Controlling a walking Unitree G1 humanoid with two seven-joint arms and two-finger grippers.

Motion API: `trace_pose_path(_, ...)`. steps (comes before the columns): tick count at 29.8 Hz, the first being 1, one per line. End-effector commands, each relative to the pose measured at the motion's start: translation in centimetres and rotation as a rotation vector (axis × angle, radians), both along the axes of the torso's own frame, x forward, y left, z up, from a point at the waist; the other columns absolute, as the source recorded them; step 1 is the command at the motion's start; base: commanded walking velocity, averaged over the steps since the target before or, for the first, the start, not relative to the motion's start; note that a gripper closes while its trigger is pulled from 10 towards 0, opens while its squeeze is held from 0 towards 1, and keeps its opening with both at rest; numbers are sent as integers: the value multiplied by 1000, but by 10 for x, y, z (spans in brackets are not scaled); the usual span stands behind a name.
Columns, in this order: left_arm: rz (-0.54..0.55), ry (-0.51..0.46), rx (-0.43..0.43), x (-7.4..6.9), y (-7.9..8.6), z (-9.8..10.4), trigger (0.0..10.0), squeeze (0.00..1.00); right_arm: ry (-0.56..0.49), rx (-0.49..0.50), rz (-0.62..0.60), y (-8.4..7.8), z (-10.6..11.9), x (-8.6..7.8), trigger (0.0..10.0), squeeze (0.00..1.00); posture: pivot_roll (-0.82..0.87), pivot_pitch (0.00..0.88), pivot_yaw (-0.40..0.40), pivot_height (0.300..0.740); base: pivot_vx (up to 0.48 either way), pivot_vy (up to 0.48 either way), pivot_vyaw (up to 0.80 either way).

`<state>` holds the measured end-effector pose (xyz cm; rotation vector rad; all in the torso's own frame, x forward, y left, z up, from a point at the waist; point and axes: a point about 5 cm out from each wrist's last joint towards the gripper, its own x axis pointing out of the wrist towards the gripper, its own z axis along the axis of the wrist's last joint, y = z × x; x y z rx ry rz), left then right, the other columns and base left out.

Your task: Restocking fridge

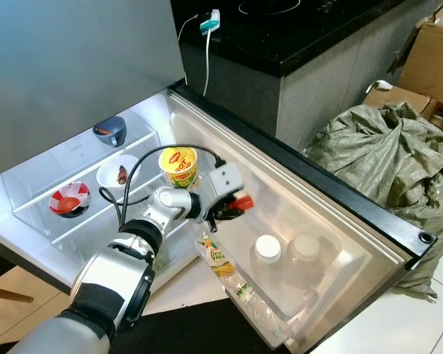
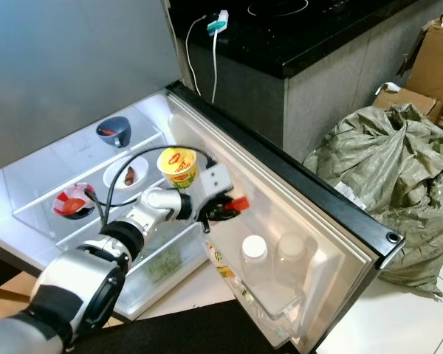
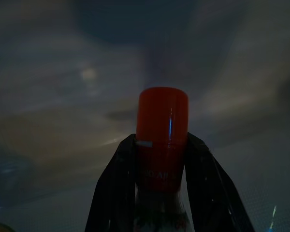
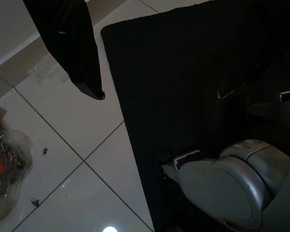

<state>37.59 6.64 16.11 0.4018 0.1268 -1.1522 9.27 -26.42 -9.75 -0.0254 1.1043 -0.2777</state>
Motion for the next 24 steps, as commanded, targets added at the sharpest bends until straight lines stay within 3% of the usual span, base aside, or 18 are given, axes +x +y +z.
trace_pose_path(1,25,31,-56,1,9,0,10000,0,16,13,-5,4,-3,-7,10000,0,-279,178,145,740,0,0,0)
trace_pose_path(8,4,96,-190,-2,12,-1,10000,0,13,11,-6,4,-3,-5,10000,0,-281,178,144,740,0,0,0)
trace_pose_path(14,32,169,-429,-4,29,-2,10000,0,6,9,-5,3,-2,-2,10000,0,-277,173,142,740,0,0,0)
trace_pose_path(19,101,198,-538,-5,34,-8,10000,0,0,8,-4,3,-1,-1,10000,0,-277,175,141,740,0,0,0)
trace_pose_path(24,177,195,-575,-7,33,-18,10000,0,-4,6,-5,2,-1,0,10000,0,-277,177,140,740,0,0,0)
